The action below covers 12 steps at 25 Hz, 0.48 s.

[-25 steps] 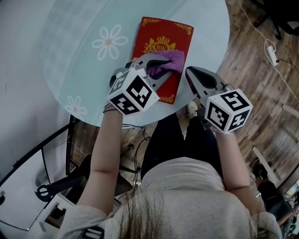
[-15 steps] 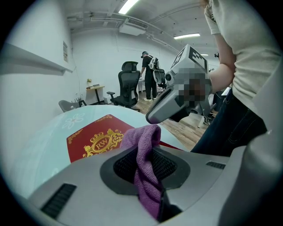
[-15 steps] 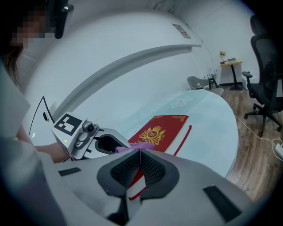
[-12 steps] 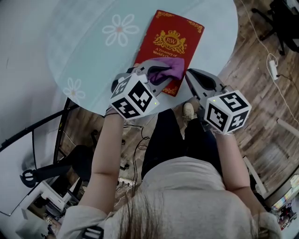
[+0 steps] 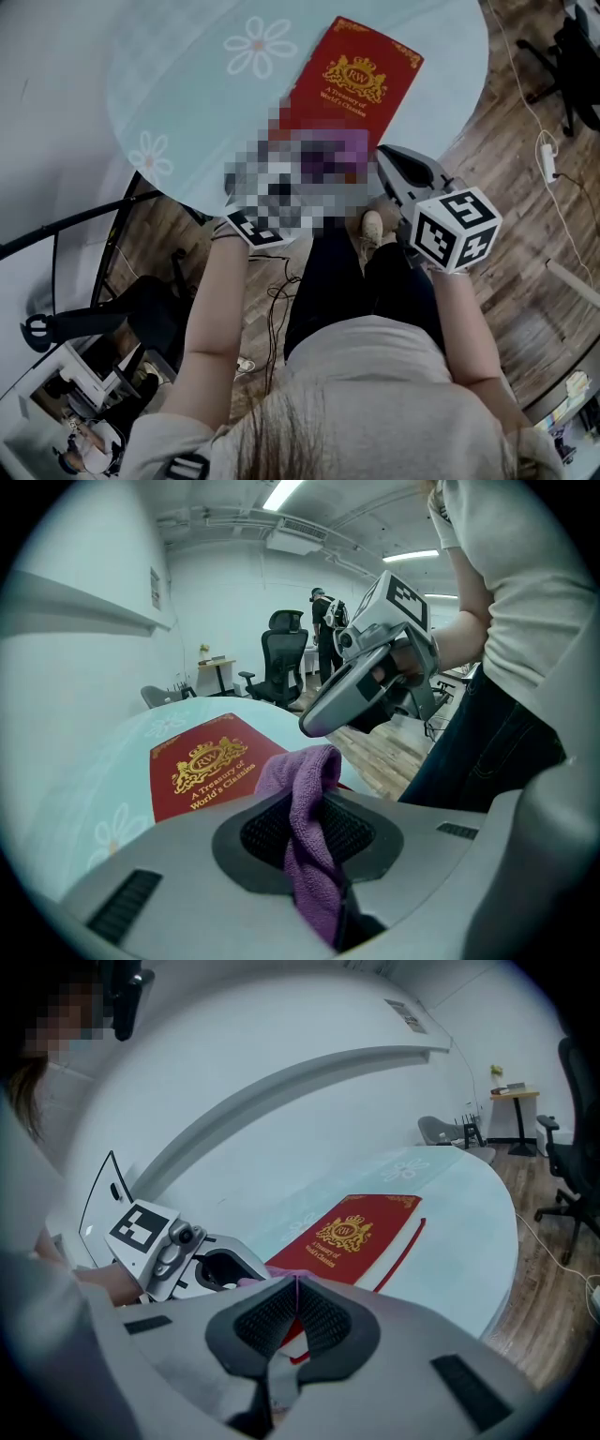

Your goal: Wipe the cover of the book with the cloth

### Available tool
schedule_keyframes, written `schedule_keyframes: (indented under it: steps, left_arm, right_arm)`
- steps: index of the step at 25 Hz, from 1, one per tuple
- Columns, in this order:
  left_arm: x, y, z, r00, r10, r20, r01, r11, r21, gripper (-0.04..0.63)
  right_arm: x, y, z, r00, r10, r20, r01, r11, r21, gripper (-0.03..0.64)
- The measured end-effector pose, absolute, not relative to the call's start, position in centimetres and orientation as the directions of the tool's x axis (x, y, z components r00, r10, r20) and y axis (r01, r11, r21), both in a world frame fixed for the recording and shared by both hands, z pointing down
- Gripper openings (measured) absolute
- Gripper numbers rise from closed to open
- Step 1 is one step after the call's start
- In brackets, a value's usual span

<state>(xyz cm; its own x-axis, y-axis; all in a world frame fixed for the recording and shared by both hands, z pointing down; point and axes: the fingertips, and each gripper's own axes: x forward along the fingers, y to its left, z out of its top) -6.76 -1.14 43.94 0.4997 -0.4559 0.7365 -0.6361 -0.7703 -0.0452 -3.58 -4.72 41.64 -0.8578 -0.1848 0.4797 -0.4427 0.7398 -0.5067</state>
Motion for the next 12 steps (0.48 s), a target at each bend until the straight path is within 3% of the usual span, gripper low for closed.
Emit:
schedule_keyframes:
  steps: [12]
  left_arm:
    - [-6.0,1.0,43.8,0.475,-0.487,0.733,-0.672,-0.739,-0.054,0.081]
  right_arm:
    - [-3.1,-3.0,41.4,-0.862,-0.135,0.488,-0.400,0.774,-0.491,0.023]
